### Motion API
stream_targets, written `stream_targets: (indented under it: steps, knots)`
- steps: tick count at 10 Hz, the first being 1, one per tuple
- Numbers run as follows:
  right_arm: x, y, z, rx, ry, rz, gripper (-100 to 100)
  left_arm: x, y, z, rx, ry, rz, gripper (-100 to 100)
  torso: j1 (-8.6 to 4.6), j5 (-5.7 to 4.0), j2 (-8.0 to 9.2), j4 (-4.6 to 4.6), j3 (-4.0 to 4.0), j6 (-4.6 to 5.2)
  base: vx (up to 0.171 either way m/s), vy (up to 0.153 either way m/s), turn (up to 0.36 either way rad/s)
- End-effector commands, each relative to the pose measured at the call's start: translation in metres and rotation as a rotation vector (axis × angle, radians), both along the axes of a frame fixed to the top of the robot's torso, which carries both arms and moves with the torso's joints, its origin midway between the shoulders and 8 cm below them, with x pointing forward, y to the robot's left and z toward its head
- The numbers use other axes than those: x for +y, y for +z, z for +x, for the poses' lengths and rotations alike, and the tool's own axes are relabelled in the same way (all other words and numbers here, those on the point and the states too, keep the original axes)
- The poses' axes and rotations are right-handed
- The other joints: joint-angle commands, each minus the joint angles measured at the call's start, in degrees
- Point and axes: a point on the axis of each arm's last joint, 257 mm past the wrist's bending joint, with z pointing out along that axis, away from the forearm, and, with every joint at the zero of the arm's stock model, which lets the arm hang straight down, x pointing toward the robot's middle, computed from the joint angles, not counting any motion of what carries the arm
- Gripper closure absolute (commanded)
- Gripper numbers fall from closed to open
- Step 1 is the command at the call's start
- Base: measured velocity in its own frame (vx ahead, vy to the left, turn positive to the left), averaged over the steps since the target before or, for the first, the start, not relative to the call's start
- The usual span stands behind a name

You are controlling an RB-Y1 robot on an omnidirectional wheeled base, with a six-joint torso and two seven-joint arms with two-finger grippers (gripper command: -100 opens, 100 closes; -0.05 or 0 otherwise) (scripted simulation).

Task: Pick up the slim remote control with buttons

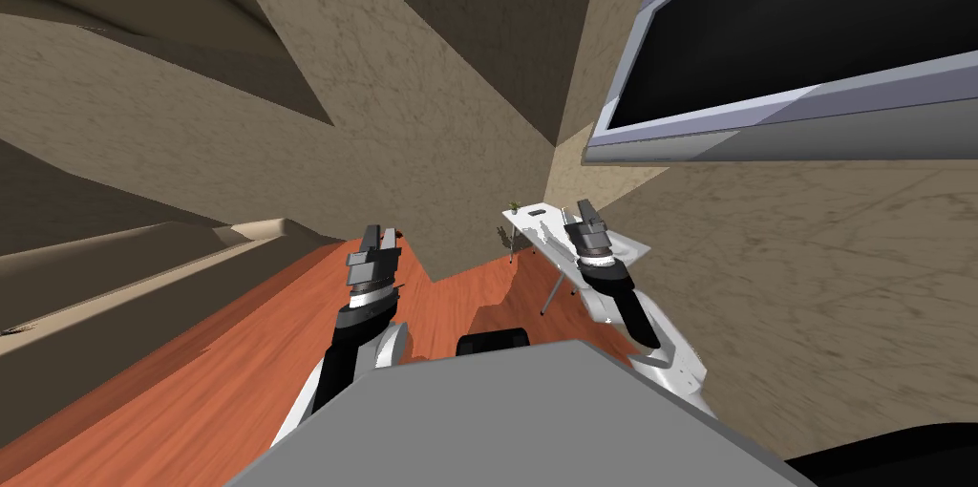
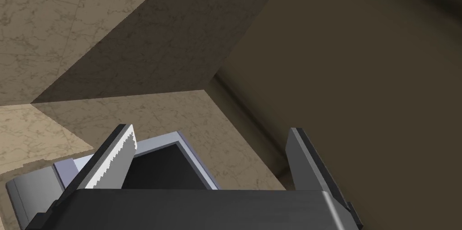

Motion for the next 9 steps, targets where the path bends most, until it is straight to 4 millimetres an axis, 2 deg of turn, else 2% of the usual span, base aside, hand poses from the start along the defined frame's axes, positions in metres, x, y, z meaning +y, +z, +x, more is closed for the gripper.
stream_targets:
  steps: [1,3,6,9]
  knots:
    - [0.000,-0.003,0.004,0.013,0.001,-0.033,-100,0.000,0.000,0.000,0.000,0.000,0.000,0,0.00,0.00,0.00,0.00,0.00,0.00,-0.007,0.047,0.007]
    - [-0.001,-0.013,0.016,0.054,0.011,-0.113,-100,0.000,0.000,0.000,0.000,0.000,0.000,0,-0.18,-0.04,-0.04,-0.01,-0.02,0.00,-0.006,0.040,0.030]
    - [0.000,-0.022,0.024,0.083,0.013,-0.171,-100,0.000,0.000,0.000,0.000,0.000,0.000,0,-0.22,-0.05,-0.08,-0.02,-0.05,0.01,0.003,0.029,0.016]
    - [-0.002,-0.041,0.039,0.146,0.024,-0.274,-100,0.000,0.000,0.000,0.000,0.000,0.000,0,-0.21,-0.05,-0.14,-0.04,-0.08,0.00,0.014,0.033,0.035]
